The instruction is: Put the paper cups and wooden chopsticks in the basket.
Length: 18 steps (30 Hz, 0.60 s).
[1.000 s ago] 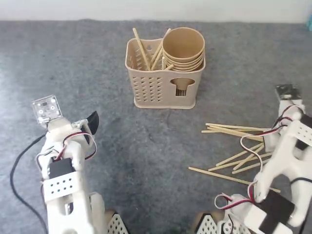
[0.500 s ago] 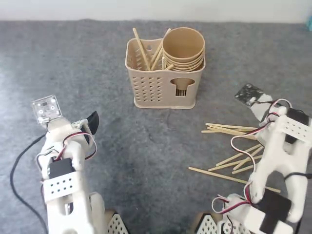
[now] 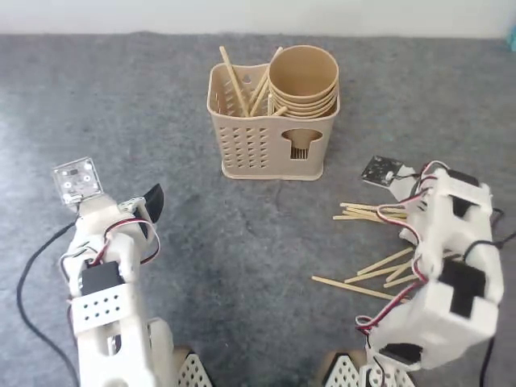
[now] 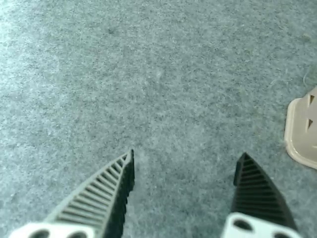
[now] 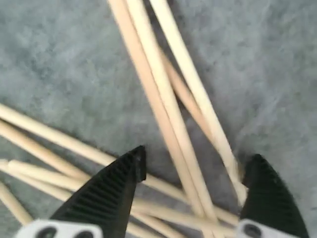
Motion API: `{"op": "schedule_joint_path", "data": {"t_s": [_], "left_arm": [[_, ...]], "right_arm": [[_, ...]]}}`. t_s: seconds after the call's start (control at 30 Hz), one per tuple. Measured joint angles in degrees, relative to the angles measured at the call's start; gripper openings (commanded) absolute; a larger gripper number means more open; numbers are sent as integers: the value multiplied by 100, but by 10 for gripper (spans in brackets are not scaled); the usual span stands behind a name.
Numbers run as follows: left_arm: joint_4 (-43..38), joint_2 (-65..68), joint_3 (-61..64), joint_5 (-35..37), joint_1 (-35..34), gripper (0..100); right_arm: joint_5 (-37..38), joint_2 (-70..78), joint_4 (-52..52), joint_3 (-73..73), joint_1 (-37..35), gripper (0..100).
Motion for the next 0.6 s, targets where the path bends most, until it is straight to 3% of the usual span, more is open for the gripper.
{"op": "schedule_joint_path", "data": {"t_s": [0.1, 0.33, 0.6], "left_arm": [[0, 0, 0, 0, 0, 308], [0, 0, 0, 0, 0, 308], [0, 0, 0, 0, 0, 308]], "right_arm": [[0, 334, 0, -448, -9, 9], [-9, 519, 44, -818, -9, 8], [0, -431, 949, -800, -9, 9]]}}
